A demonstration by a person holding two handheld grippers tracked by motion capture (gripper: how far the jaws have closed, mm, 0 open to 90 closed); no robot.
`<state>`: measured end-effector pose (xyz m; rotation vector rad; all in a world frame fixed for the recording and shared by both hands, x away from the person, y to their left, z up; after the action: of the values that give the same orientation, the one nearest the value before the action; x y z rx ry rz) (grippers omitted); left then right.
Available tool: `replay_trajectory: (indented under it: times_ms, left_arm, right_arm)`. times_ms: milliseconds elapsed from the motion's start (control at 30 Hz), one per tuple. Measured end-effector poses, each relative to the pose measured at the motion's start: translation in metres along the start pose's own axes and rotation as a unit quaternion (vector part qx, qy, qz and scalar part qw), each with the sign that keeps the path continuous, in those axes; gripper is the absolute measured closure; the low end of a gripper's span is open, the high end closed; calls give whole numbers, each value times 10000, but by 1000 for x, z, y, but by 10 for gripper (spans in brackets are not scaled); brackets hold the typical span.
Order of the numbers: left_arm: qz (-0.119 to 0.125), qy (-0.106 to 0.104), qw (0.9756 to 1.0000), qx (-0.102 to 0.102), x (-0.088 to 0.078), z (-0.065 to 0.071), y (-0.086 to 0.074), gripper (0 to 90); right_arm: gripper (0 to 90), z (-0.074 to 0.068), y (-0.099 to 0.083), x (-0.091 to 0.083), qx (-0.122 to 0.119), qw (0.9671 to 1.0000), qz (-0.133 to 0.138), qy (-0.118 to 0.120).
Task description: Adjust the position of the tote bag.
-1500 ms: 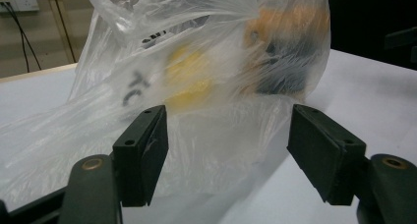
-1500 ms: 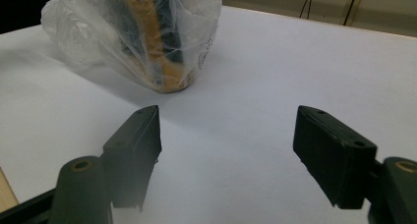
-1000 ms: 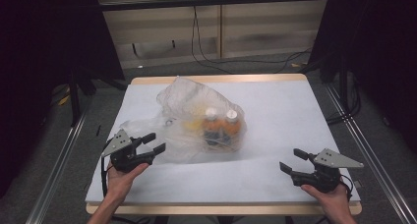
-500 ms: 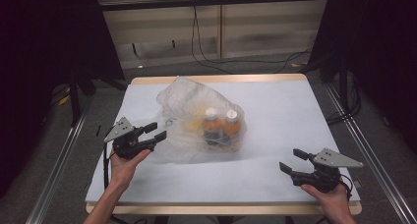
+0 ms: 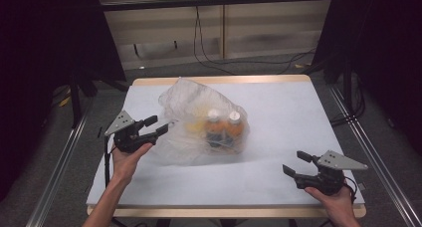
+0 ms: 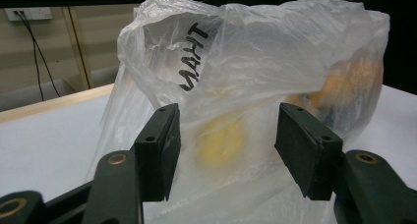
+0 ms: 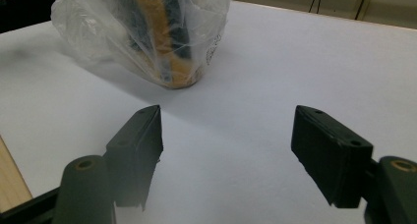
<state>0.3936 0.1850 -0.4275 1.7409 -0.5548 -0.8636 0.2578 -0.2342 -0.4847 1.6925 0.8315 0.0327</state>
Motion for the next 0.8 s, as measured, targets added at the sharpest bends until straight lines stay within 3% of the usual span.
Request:
replay_trajectory:
  times_ms: [333, 433, 667, 800]
  left_arm:
    - [116, 6, 9999, -110, 15, -14, 9, 403]
    - [32, 72, 9999, -112, 18, -18, 9, 428]
    - [-33, -104, 9999, 115, 25, -9, 9, 467]
    - [20, -211, 9997, 125, 29, -7, 10, 490]
  right_arm:
    - [266, -1, 0, 0, -1, 10000, -6, -20]
    - [253, 0, -1, 0, 1, 10000, -35, -10]
    - [249, -1, -2, 1, -29, 9999, -96, -1]
    - [248, -1, -2, 1, -28, 9999, -100, 7]
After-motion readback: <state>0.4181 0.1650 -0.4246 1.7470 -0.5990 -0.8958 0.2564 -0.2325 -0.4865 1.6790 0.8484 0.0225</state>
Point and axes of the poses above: each handheld gripper's, and its own axes: x roughly forward along the jaws, y roughly out of its top, z roughly to its right, the point moved 8 cm from there along x, roughly forward along the jaws, and after that the axes turned 15 degrees about x, right-handed, at the moved point
